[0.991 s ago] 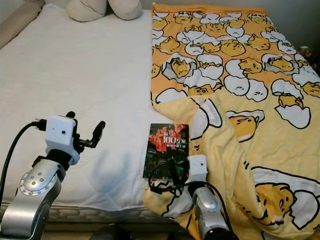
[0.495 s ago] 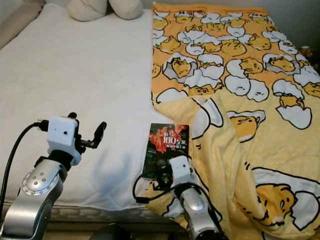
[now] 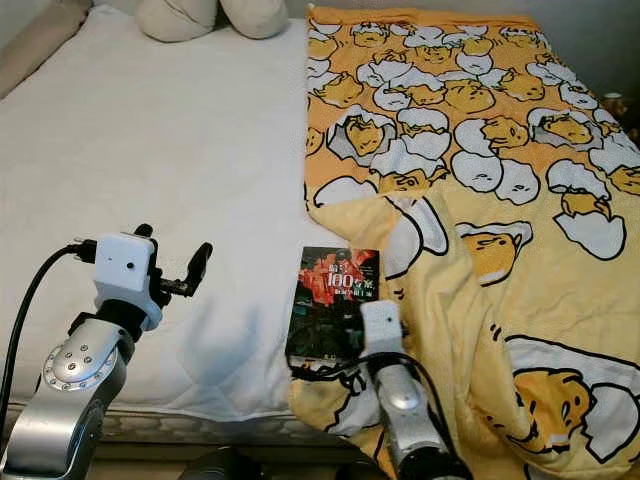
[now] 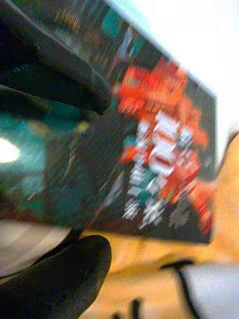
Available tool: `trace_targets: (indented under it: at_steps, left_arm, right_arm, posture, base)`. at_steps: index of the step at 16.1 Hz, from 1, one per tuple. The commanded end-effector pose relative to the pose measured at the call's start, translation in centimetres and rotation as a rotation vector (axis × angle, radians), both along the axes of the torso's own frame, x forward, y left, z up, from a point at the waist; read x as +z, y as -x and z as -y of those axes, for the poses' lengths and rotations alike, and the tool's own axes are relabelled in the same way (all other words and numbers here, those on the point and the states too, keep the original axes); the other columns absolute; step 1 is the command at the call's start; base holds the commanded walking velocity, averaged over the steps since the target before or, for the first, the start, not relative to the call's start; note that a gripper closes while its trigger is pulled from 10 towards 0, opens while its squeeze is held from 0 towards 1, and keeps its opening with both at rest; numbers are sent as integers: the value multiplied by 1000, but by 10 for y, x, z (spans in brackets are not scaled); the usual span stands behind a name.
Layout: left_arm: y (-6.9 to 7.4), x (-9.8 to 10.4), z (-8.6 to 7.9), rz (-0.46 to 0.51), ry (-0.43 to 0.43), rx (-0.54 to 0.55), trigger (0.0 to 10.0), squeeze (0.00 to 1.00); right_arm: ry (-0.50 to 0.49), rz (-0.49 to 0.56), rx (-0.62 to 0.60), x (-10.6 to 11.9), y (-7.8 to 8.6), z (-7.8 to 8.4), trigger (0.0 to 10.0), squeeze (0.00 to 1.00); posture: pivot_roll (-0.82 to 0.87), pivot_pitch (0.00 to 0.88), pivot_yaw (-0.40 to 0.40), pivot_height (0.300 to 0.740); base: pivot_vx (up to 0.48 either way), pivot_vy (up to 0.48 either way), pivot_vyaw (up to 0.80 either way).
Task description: Clean up the room
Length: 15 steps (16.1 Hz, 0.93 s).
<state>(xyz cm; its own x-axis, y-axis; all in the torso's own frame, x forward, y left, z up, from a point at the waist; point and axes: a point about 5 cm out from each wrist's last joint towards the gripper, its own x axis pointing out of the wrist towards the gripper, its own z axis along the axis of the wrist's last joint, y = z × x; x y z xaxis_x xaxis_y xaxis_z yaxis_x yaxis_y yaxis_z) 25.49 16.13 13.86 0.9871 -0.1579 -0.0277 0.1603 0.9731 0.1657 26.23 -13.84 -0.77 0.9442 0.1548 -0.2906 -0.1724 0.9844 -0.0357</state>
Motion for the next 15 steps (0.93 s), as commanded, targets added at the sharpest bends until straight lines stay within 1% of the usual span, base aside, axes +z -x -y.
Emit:
trace_targets:
  at_steps: [1,2,4,6,9,10,13,14,15]
  left_arm:
    - [-2,-1,1,-1,-10,1,10000,0]
    - [-2,-1,1,0,-10,0,10000,0]
    - [-3,0,1,1,-9,-4,10000,0]
    - [-2,-2,1,-7,-7,-11,10000,0]
    - [0,-6,0,-32,-12,-28,10000,0]
    - [1,-9,1,-51,-9,-52,10000,0]
    - [7,-26,15,-187,26,-198,10000,0]
    - [8,-28,14,-201,37,-205,10000,0]
    - [9,-38,14,-293,72,-256,10000,0]
  right_arm:
    - [-53,-57,-33,-7,4,1,10000,0]
    - [-101,-79,-26,-9,5,-3,10000,0]
    - [-233,-100,-1,-9,5,-15,10000,0]
    - [-295,-109,2,-6,0,-17,10000,0]
    - [-354,-109,26,-2,-5,-22,10000,0]
    - [-387,-126,33,-2,-5,-24,10000,0]
    - [-524,-228,7,-9,-3,-31,10000,0]
    - [-549,-250,11,-10,-3,-33,10000,0]
    - [-597,-297,25,-12,-2,-37,0,0]
  posture:
    - [63,80,21,740]
    - [63,80,22,740]
    - [66,78,24,740]
    - [70,77,27,740]
    - [76,76,28,740]
    - [77,75,28,740]
    - [82,70,28,740]
    - [81,69,29,740]
    - [80,66,29,740]
  base:
    - [0,0,0]
    - [0,0,0]
    - [0,0,0]
    - [0,0,0]
    - [0,0,0]
    - [0,0,0]
    - [0,0,0]
    - [0,0,0]
    - [0,0,0]
